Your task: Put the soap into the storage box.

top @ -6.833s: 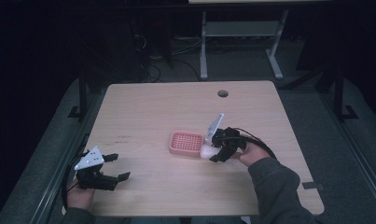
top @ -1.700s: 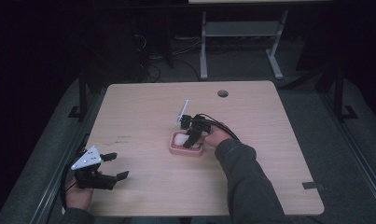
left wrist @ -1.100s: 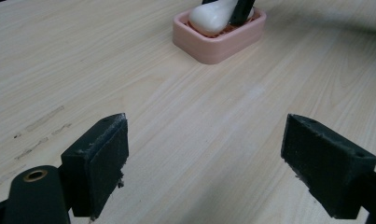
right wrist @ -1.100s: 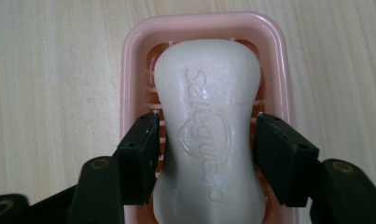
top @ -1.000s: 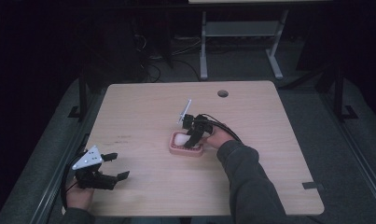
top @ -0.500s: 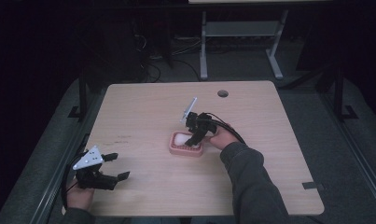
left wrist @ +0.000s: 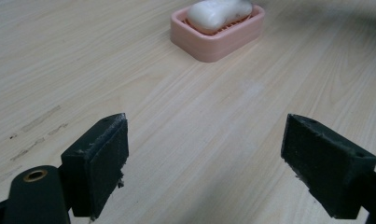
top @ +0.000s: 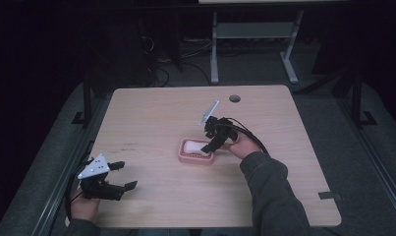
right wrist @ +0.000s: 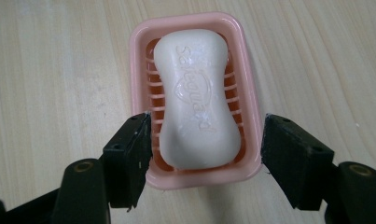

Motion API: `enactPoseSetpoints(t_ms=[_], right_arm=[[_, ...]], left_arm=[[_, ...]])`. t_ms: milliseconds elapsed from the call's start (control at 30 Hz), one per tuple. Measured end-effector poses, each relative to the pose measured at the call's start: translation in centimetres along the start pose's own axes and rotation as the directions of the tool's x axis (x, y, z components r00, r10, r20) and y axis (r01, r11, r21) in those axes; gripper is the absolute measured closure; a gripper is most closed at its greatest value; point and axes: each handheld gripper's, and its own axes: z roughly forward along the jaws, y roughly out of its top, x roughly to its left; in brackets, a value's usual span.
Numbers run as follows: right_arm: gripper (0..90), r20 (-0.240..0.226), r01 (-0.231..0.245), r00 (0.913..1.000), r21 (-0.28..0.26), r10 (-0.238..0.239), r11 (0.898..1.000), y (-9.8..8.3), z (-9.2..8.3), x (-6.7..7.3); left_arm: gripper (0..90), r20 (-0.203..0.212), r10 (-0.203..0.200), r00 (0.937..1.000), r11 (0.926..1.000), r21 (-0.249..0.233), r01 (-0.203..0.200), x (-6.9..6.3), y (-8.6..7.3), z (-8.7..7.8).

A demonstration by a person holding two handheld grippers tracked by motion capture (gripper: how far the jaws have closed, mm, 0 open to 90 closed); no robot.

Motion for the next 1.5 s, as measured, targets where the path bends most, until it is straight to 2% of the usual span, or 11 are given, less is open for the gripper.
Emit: enactPoseSetpoints(t_ms=[133, 400, 533, 867, 1100, 1233, 1333, 1500], right_arm=[[33.2, 0.012, 0.006, 0.9999, -0.008, -0.006, 1.000, -0.4, -0.4, 0.1], [33.0, 0.015, -0.015, 0.9998, -0.033, 0.015, 0.999, -1.8, -0.9, 0.1], [32.2, 0.012, -0.033, 0.9994, -0.020, 0.034, 0.999, -2.3, -1.3, 0.0], [31.2, 0.010, -0.044, 0.9990, -0.007, 0.044, 0.999, -3.0, -2.0, 0.2], [30.7, 0.020, -0.049, 0.9986, -0.031, 0.049, 0.998, -4.2, -2.4, 0.5], [29.5, 0.016, -0.072, 0.9973, -0.028, 0.072, 0.997, -5.0, -2.5, 0.6], [29.1, 0.014, -0.084, 0.9963, -0.053, 0.084, 0.995, -5.8, -2.7, 0.6], [28.3, 0.011, -0.102, 0.9947, -0.048, 0.102, 0.994, -6.6, -2.9, 0.7]], left_arm=[[14.8, 0.001, -0.001, 1.0000, 1.0000, 0.001, 0.001, 0.0, 0.0, 0.0], [14.8, 0.003, 0.005, 1.0000, 1.0000, 0.005, -0.005, -0.1, 0.0, 0.1], [14.8, 0.003, 0.003, 1.0000, 1.0000, 0.005, -0.003, -0.1, 0.0, 0.1], [14.8, 0.004, 0.005, 1.0000, 1.0000, 0.005, -0.005, -0.1, 0.0, 0.2], [14.8, 0.004, 0.007, 1.0000, 0.9999, 0.007, -0.007, -0.1, 0.0, 0.2], [14.8, 0.005, 0.010, 0.9999, 0.9999, 0.013, -0.010, -0.2, 0.0, 0.2], [14.8, 0.004, 0.011, 0.9999, 0.9999, 0.013, -0.011, -0.2, 0.0, 0.3], [14.8, 0.005, 0.010, 0.9999, 0.9999, 0.014, -0.010, -0.2, 0.0, 0.3]])
